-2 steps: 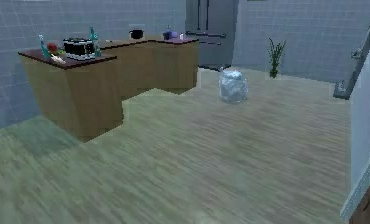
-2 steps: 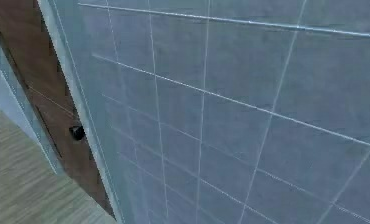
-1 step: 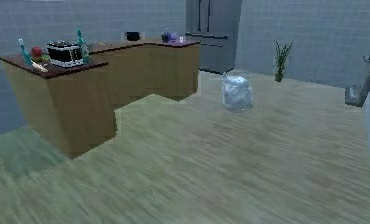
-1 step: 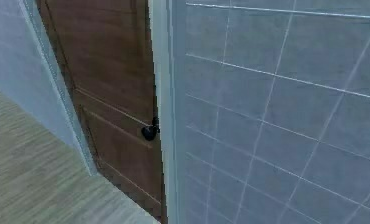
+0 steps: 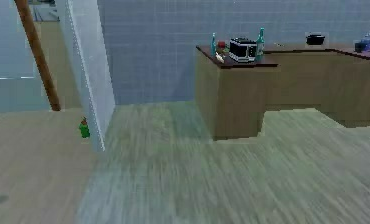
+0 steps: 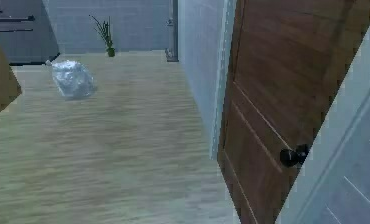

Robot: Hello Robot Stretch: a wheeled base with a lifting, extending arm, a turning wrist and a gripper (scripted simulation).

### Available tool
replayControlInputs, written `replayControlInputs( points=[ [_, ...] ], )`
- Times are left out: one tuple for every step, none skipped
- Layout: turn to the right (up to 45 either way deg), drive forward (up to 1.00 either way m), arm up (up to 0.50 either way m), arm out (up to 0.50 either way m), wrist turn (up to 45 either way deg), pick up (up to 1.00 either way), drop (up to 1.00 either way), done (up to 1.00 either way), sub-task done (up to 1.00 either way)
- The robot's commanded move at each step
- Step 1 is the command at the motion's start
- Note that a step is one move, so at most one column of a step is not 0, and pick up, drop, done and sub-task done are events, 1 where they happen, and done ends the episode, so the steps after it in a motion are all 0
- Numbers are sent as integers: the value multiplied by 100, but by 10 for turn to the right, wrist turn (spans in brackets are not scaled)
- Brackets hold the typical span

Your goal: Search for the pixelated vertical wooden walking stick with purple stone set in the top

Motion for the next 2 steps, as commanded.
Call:
replayControlInputs(
  points=[
    [-300,0,0,0,0,0,0,0,0],
    [0,100,0,0,0,0,0,0,0]
  ],
)
